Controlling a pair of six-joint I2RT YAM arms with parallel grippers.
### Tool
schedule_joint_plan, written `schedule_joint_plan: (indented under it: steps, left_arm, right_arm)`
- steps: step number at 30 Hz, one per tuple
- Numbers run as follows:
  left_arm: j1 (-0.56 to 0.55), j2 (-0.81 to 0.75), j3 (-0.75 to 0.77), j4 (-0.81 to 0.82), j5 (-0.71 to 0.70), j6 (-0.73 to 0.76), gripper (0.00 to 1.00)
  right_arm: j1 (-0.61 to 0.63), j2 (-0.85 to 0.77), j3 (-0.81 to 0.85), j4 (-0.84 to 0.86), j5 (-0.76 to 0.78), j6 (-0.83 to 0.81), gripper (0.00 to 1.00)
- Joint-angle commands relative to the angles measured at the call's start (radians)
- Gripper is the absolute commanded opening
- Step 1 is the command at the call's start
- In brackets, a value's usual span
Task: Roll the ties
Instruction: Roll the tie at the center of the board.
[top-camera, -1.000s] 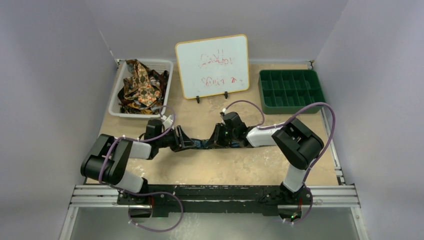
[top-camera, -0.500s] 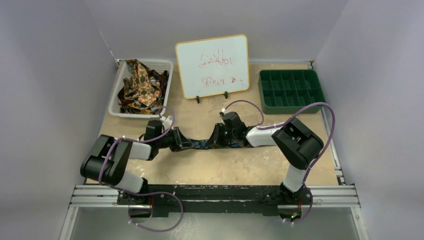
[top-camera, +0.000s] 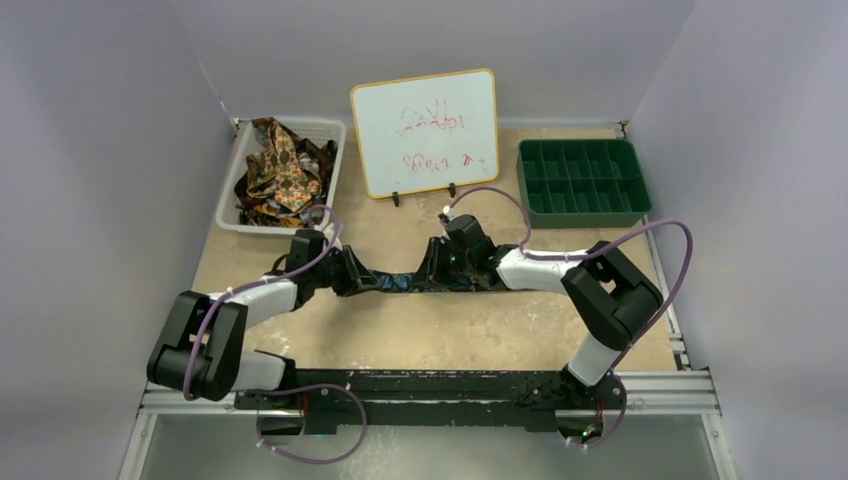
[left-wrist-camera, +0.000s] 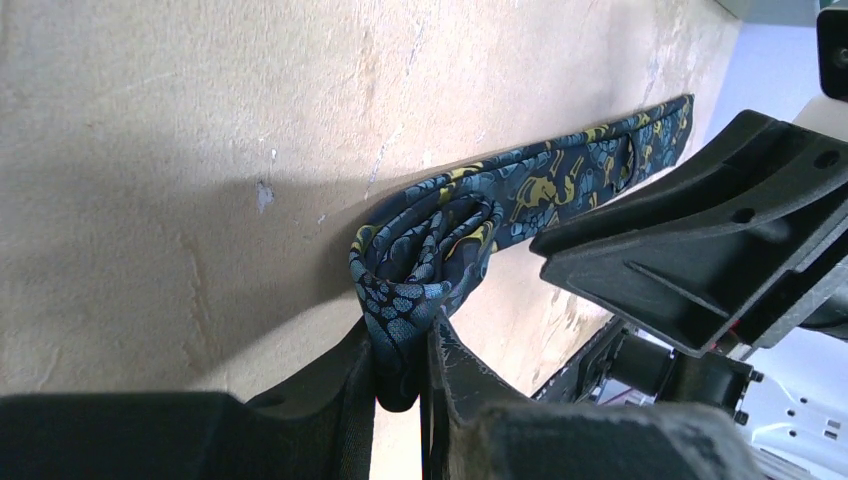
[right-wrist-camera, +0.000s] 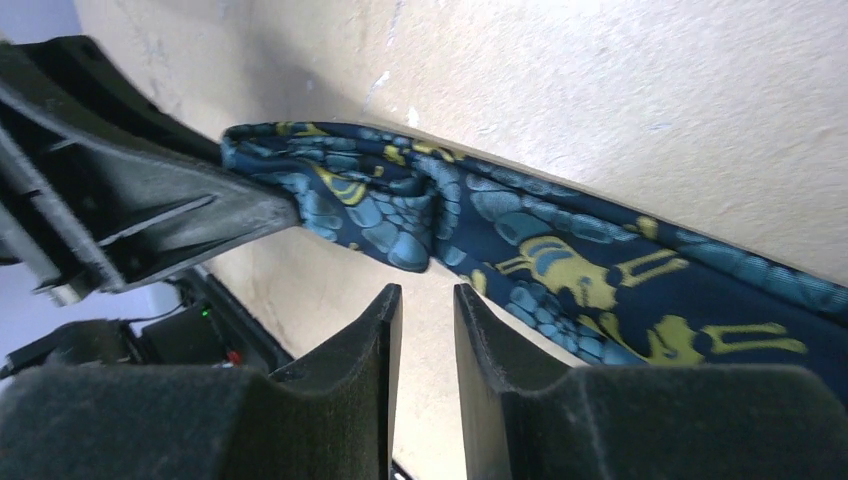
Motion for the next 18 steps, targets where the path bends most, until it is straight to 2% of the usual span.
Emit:
schedule_joint_plan:
  steps: [1, 6, 10, 18]
  left_arm:
    - [0.008, -0.051, 0.059, -0.097, -0.059, 0.000, 0.00]
    - [0.008, -0.080, 0.094, -0.142, -0.084, -0.026, 0.00]
    - [0.008, -0.073, 0.122, -0.214, -0.126, 0.006, 0.00]
    - [0.005, -0.050, 0.193, -0.344, -0.144, 0.190, 0.00]
  right_arm:
    - [-0.006, 0.003, 0.056, -0.142, 0.165, -0.060, 0.28]
    - [-0.003, 0.054, 0.061, -0.178, 0.272, -0.092, 0.23]
    - [0.001, 0.054, 0.008, -0.124, 0.189, -0.075, 0.22]
    - [0.001, 0.032, -0.002, -0.081, 0.116, -0.064, 0.23]
